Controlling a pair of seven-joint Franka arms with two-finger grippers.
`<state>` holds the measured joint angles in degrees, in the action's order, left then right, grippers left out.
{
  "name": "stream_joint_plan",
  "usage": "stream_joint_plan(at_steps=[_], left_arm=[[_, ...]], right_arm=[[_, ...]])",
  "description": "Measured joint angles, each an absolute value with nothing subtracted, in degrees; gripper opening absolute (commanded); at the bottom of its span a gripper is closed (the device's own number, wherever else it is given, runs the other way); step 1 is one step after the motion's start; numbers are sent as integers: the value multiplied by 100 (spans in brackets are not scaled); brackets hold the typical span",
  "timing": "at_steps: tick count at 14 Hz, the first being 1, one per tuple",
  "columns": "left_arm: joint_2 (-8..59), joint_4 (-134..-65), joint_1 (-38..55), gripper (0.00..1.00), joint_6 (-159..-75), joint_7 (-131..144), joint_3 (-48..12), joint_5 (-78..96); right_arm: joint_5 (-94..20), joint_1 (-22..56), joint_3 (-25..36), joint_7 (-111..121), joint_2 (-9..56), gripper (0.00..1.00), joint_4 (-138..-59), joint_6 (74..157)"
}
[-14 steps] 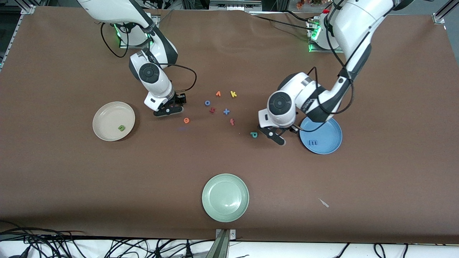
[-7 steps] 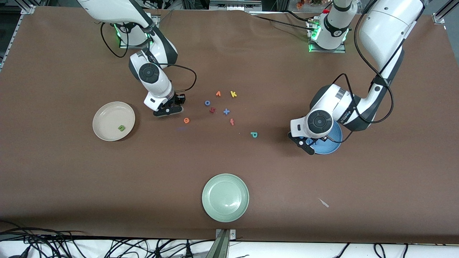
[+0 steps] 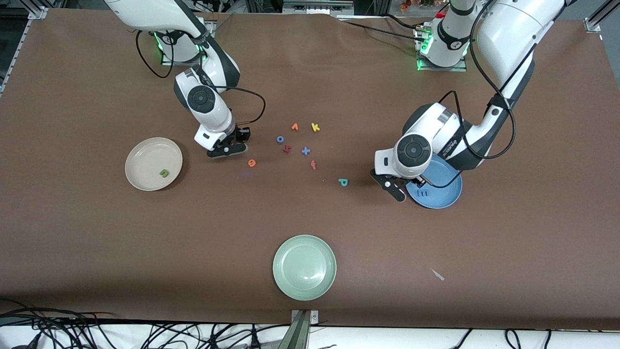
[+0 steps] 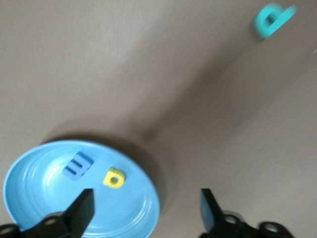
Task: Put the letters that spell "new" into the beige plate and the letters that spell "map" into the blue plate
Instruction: 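Release the yellow d onto the blue plate with the left gripper, then drop the pink M on the white plate while the left gripper reaches the teal p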
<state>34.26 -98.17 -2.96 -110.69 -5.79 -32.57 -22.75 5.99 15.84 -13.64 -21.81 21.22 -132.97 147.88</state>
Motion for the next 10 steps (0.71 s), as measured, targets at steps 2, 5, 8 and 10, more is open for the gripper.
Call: stream_joint_plan(at_steps=[2,5,8,10], left_arm=[[3437,-9633,-240,100,-11122,-580,-3265,-1907],[3651,-9386,-69,100,-11431,-524,-3264,-1663],[3998,-9290,133,100,-11985,78,-3264,-1541],[4226,-9267,369,100,-12293,566,-3252,-1541]], right_arm=[[599,1584,-1299,-2020,2063,22,-12961,14094],[599,1579,-832,-1098,1841,23,-12485,13232],[599,1563,-139,187,1722,22,-12440,13113],[599,1553,287,946,1721,23,-12445,13116]])
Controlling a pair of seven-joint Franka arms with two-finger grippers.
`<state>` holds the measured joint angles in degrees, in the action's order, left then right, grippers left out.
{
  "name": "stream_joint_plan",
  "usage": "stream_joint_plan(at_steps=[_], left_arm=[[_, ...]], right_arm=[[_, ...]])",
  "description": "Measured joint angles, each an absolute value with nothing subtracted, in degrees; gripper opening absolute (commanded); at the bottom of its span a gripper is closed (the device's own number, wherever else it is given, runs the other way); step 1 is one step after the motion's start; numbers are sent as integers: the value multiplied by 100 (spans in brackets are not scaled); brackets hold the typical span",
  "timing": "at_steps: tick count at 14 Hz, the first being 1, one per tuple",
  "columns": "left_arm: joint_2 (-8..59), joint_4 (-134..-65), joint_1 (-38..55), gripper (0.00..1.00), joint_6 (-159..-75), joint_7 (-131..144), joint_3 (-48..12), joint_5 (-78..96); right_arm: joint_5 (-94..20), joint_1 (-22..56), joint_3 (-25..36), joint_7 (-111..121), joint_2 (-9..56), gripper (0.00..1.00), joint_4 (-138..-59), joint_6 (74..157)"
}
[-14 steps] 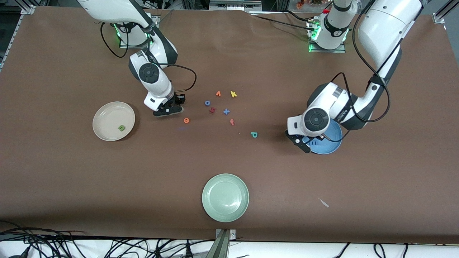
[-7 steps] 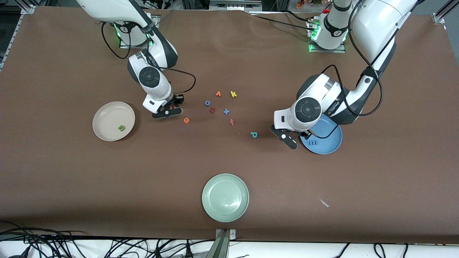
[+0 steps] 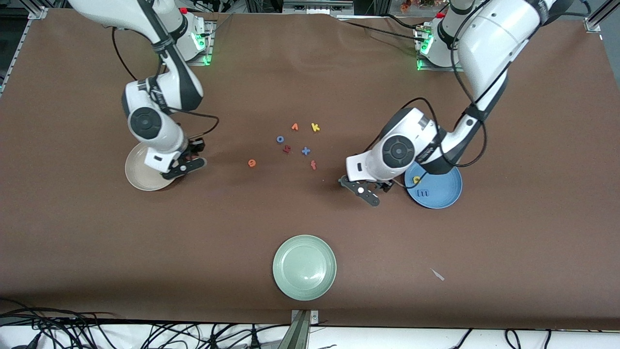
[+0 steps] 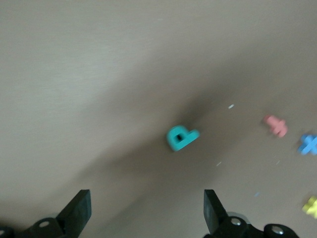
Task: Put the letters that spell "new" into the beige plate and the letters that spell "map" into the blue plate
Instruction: 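Drop the pink M on the white plate while the left gripper reaches the teal p, then grasp the teal p with the left gripper while the right gripper grasps the orange 6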
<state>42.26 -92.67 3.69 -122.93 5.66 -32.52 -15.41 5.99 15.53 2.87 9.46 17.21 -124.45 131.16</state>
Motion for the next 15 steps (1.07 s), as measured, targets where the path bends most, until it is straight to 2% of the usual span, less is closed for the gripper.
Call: stream_joint_plan(at_steps=[2,3,5,9,12,13,15], left_arm=[[4434,-9233,645,100,-12610,880,-3193,-1542],[4524,-9218,790,100,-12770,927,-3098,-1549],[4674,-9188,1049,100,-13050,939,-2857,-1581],[4778,-9122,1255,100,-13124,939,-2679,-2025],[4808,-9122,1267,99,-13124,939,-2661,-2284],[4814,-9122,1270,96,-13124,939,-2658,-2313],[4823,-9122,1278,81,-13125,939,-2654,-2347]], right_arm=[[599,1548,626,1551,1725,23,-12449,13161],[599,1546,769,1805,1735,27,-12457,13228],[599,1537,970,2121,1780,100,-12479,13368],[592,1539,976,1767,1827,100,-12490,13435],[590,1566,622,995,1816,100,-12473,13452],[590,1588,462,698,1816,100,-12465,13458],[589,1613,114,22,1816,100,-12436,13461]])
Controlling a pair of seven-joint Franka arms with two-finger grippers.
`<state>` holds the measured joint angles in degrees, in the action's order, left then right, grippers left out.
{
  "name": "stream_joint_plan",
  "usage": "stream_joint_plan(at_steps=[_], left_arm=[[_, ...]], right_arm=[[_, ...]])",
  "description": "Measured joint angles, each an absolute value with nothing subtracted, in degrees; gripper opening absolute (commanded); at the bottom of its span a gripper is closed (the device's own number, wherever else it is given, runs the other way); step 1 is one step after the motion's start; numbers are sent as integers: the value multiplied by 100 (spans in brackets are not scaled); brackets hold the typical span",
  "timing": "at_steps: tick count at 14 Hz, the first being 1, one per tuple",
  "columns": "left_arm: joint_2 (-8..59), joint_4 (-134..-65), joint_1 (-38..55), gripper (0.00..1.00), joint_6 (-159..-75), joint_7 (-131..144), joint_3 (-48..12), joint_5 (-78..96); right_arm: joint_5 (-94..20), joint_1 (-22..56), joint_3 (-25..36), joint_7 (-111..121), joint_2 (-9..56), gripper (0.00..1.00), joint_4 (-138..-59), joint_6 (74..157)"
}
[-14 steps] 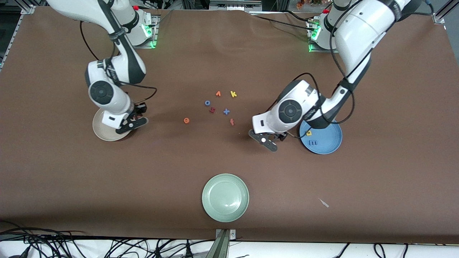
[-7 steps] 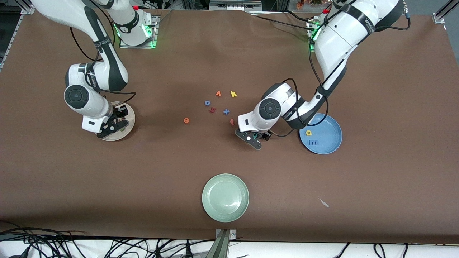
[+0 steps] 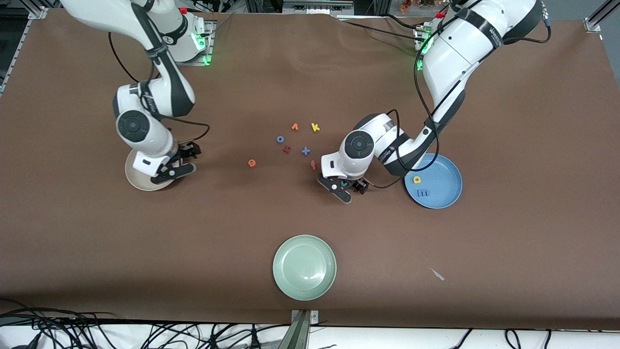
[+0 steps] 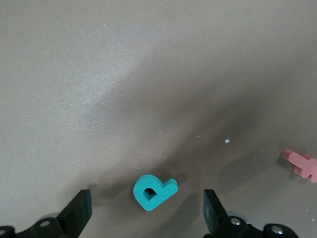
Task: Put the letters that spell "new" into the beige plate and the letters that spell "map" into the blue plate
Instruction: 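Grasp the teal p with the left gripper while the right gripper grasps the orange 6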
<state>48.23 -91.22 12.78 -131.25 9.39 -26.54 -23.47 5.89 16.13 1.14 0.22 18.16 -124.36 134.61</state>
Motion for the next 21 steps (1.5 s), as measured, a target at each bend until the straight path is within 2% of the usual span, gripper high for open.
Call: stream_joint_plan(at_steps=[3,6,7,13,16,18,19,21], left_arm=[[4837,-9121,1298,71,-13132,939,-2654,-2348],[4872,-9119,1315,51,-13437,939,-2637,-2349],[4872,-9109,1314,48,-13488,938,-2625,-2352],[4872,-9091,1312,50,-13508,941,-2614,-2353],[4871,-9090,1312,55,-13458,1015,-2615,-2353],[4871,-9086,1312,54,-13359,1180,-2623,-2353],[4869,-9083,1315,53,-13300,1266,-2630,-2353],[4867,-9073,1316,45,-13227,1337,-2636,-2353]], right_arm=[[589,1651,-375,-1056,1835,100,-12393,13506],[589,1784,-623,-1880,2014,100,-12181,13567],[589,1863,-660,-2127,2124,100,-12063,13589],[589,2367,-686,-3108,2822,100,-11510,14025],[589,2437,-688,-3239,2977,100,-11468,14219],[589,2452,-696,-3255,3022,98,-11465,14255],[589,2459,-697,-3259,3036,90,-11465,14260],[589,2473,-697,-3265,3077,82,-11465,14302]])
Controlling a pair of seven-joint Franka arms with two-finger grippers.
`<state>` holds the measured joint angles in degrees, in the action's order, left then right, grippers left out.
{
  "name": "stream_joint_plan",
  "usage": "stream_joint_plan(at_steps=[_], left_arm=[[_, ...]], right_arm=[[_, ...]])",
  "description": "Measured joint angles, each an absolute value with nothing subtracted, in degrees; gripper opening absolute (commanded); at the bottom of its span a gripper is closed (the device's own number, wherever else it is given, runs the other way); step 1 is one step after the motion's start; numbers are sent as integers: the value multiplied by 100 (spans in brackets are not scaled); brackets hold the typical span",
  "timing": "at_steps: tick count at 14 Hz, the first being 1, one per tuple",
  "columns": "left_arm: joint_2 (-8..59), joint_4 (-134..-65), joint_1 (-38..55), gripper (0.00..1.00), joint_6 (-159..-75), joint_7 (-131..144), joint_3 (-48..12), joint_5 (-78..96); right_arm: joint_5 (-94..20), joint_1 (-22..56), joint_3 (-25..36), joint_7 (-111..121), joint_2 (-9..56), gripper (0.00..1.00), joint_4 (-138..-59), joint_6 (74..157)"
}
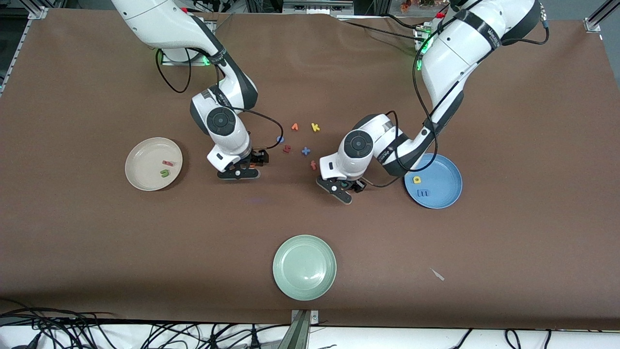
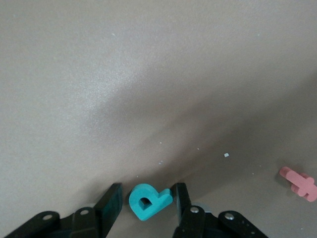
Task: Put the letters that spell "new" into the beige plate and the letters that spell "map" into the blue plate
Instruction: 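Grasp the teal p with the left gripper while the right gripper grasps the orange 6, then drop the p on the blue plate while the right gripper drops 6 on white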
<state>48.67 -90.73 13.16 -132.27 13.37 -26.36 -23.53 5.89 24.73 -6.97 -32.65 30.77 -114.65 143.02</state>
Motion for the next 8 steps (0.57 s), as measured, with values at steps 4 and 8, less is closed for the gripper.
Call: stream_joint_plan(at_steps=[4,8], left_arm=[[4847,-9058,1315,13,-13163,1348,-2646,-2352],[4827,-9037,1281,12,-13032,1398,-2631,-2353]], right_arm=[[589,2487,-697,-3267,3150,59,-11465,14355],[589,2489,-699,-3264,3168,45,-11465,14358]])
